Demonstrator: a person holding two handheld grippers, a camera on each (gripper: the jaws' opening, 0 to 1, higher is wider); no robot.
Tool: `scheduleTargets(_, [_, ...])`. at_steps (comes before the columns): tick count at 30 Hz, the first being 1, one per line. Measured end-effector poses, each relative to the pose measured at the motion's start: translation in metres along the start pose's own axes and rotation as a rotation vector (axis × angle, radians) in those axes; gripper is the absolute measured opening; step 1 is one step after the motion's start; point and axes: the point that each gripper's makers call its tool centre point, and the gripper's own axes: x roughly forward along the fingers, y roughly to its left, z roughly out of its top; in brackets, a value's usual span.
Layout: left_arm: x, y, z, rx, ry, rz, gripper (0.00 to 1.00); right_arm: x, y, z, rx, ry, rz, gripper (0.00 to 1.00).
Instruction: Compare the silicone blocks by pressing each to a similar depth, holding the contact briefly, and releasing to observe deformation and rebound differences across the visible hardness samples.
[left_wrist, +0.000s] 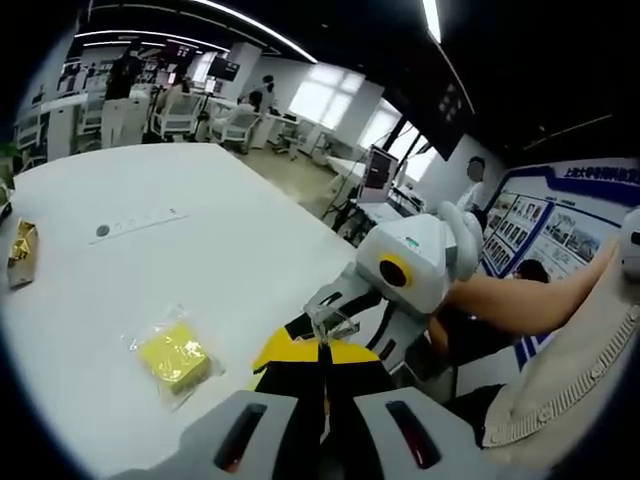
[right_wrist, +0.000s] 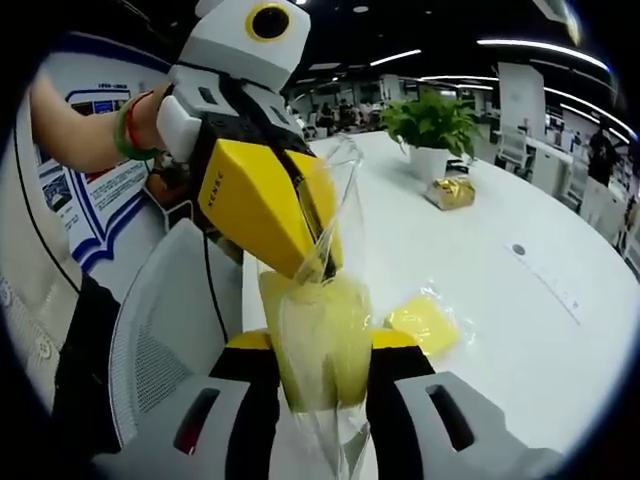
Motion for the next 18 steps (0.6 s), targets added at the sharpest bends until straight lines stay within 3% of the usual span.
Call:
scheduleTargets(8, [0.002,0.001,-0.004,-0.028,0.004,-0.005,0.00,0.002,0.003,-0.003,0.014,-0.005,0.000,0.41])
scheduleTargets(18, [0.003,0.007,-0.008,-0.064,0.002,-0.004,0.00,-0.014,-0.001,-0.001,0.055,-0.059,-0.056,0.51])
